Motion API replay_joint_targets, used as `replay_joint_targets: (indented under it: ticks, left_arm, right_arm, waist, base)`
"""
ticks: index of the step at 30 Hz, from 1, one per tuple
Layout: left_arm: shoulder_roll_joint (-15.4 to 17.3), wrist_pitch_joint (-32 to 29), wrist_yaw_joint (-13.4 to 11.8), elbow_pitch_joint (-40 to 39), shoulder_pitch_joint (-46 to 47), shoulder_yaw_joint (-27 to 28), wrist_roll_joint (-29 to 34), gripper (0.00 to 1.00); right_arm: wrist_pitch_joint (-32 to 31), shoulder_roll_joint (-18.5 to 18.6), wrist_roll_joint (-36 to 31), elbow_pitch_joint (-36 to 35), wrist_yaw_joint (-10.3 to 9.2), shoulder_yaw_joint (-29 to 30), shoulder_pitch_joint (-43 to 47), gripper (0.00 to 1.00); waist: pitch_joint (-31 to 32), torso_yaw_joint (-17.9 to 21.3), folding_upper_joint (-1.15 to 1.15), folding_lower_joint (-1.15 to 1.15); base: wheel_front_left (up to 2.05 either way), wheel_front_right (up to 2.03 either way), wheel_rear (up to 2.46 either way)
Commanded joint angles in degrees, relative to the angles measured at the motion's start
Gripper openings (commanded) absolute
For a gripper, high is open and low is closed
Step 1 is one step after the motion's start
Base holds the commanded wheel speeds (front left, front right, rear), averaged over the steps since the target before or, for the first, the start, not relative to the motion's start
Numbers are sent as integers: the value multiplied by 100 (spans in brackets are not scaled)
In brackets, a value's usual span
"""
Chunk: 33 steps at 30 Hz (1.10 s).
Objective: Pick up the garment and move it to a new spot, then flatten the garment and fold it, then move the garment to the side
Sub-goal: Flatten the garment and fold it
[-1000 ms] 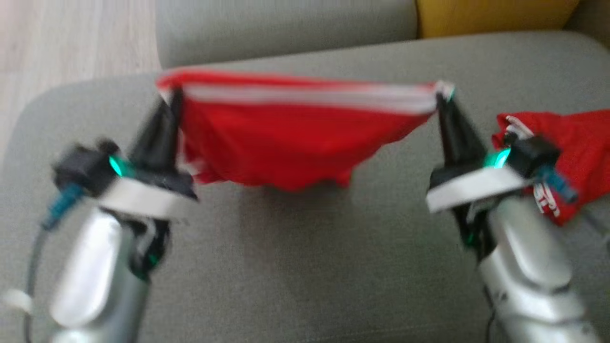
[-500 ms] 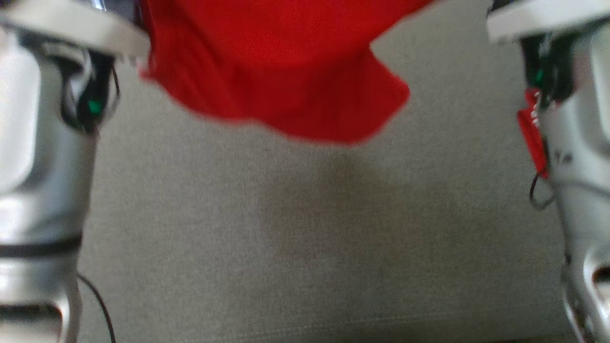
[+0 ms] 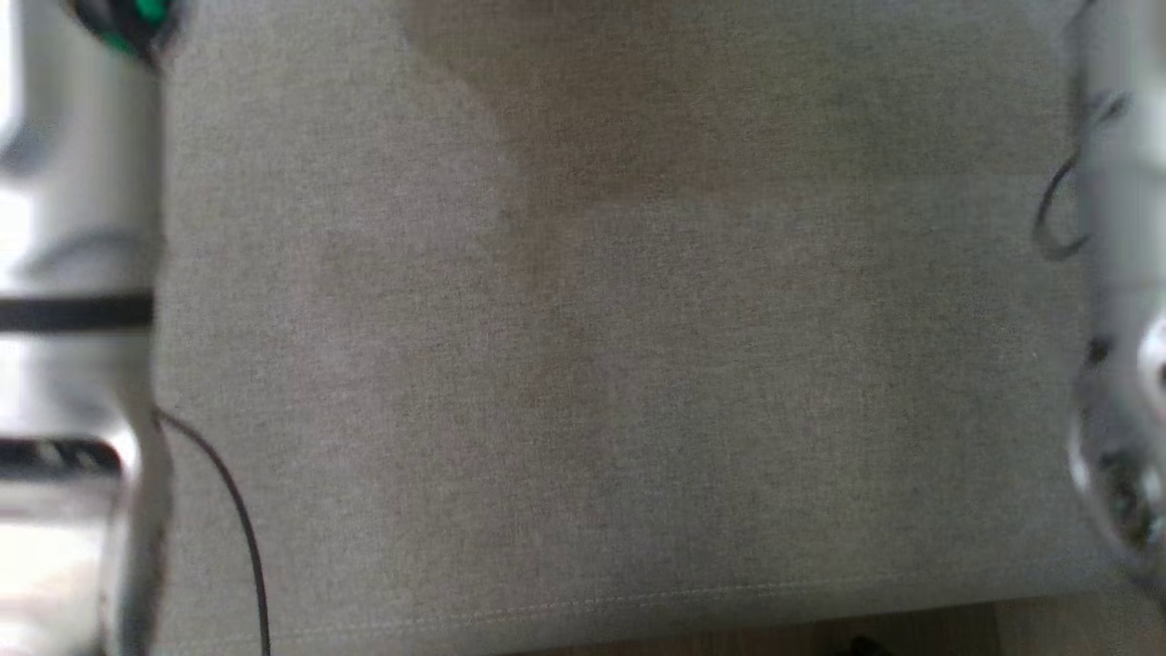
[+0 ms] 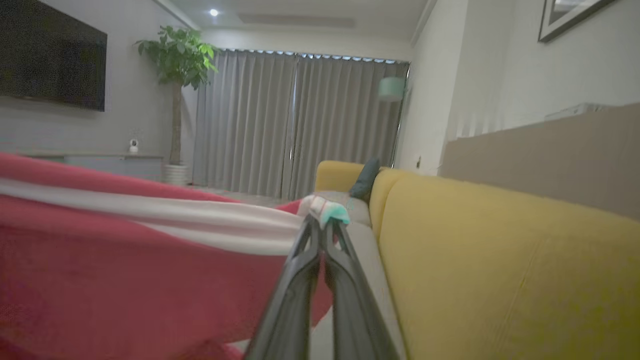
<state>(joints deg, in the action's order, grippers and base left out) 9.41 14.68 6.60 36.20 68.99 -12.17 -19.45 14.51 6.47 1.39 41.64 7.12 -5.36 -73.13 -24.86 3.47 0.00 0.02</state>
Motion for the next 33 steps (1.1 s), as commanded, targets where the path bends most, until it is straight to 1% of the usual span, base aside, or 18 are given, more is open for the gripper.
replay_joint_targets:
  ticks: [1,4,6,8,12,17,22,25,33]
  left_arm:
    - [246,26,-17,-122,-112,190,-44,0]
    - [19,29,21,16,-798,289,-190,0]
    - [-165,30,39,53,-1349,470,-351,0]
    - [-328,30,54,70,-1962,590,-436,0]
    - [-520,30,76,136,-3037,514,-400,0]
    - [-614,31,82,107,-4040,622,-364,0]
    - [-647,31,42,89,-4843,734,-316,0]
    - [-650,31,36,44,-5270,692,-393,0]
    - [-652,31,-111,-228,-6336,590,-589,0]
  right_arm:
    - [30,-98,21,-103,36,1,155,0]
    - [41,-143,157,91,36,-187,703,0]
    - [44,-163,311,164,36,-349,1165,0]
    - [46,-159,496,147,36,-478,1671,0]
    - [47,-136,818,-67,36,-574,2706,0]
    - [48,-138,1083,-333,36,-786,3783,0]
    - [-7,-91,1274,-596,36,-912,4647,0]
    - [-110,-53,1347,-785,36,-971,5062,0]
    - [-519,128,1614,-1442,36,-998,6151,0]
  waist:
    - [-13,16,0,-2]
    - [-17,44,0,-2]
    - [58,67,0,-2]
    - [154,100,0,-2]
    - [407,192,0,-2]
    - [813,299,0,-2]
    - [1308,281,0,-2]
    - [1588,270,0,-2]
    - [2236,228,0,-2]
  base:
    - [0,0,0]
    - [0,0,0]
    - [0,0,0]
    - [0,0,0]
    - [0,0,0]
    - [0,0,0]
    - [0,0,0]
    - [0,0,0]
    - [0,0,0]
